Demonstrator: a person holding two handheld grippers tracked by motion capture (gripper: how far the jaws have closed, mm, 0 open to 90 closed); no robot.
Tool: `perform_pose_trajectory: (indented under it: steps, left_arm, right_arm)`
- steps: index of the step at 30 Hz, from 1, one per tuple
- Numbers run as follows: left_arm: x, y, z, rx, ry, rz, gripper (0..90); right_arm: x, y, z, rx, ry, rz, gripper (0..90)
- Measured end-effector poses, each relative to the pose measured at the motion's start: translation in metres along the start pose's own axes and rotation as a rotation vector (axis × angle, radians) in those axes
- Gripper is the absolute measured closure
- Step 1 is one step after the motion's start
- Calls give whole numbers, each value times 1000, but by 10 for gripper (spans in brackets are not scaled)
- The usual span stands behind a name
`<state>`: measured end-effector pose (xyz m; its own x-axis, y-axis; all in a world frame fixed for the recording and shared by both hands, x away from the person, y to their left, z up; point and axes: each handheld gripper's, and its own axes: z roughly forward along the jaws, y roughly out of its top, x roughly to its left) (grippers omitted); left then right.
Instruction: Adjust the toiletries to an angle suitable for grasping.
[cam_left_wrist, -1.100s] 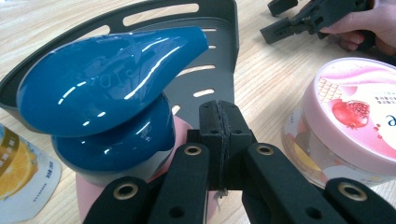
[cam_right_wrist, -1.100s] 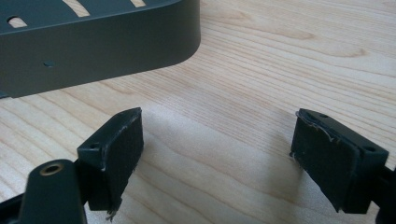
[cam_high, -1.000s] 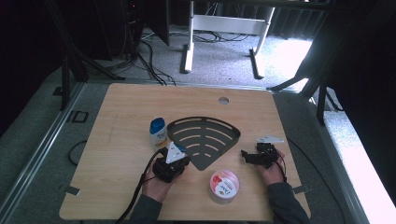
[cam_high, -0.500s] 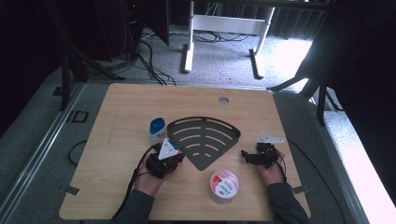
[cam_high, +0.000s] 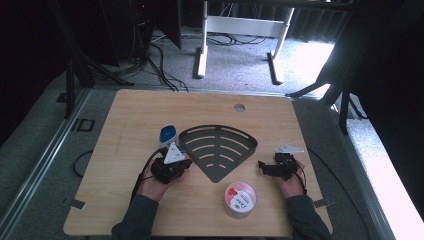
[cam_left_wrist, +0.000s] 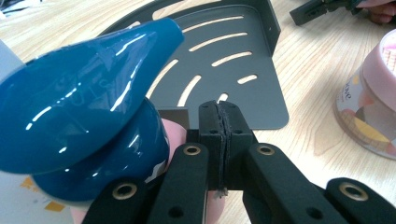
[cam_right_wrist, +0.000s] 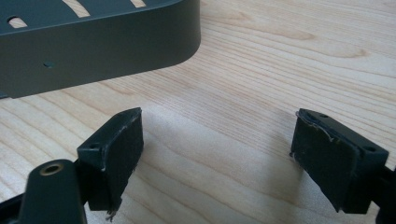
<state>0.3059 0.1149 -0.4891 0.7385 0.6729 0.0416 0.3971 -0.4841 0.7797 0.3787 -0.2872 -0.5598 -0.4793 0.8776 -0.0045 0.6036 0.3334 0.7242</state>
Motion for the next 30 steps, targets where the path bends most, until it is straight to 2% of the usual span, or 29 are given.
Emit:
perform_pose_trajectory:
  steps: [4,10,17,20,22,30]
  left_arm:
    - [3,-1,0,-1,5,6,892]
    - [11,-2,2,0,35,-5,893]
    - [15,-2,2,3,51,-18,868]
    - [13,-2,3,3,55,-20,848]
    - [9,-3,3,6,66,-6,821]
    - [-11,-11,2,-21,34,3,763]
  right_arm:
    - [0,0,0,0,0,0,166]
    - [0,0,0,0,0,0,165]
    - [0,0,0,0,0,0,166]
    - [0,0,0,0,0,0,166]
    - [0,0,0,0,0,0,166]
    - [1,-1,-1,0,-1,-1,179]
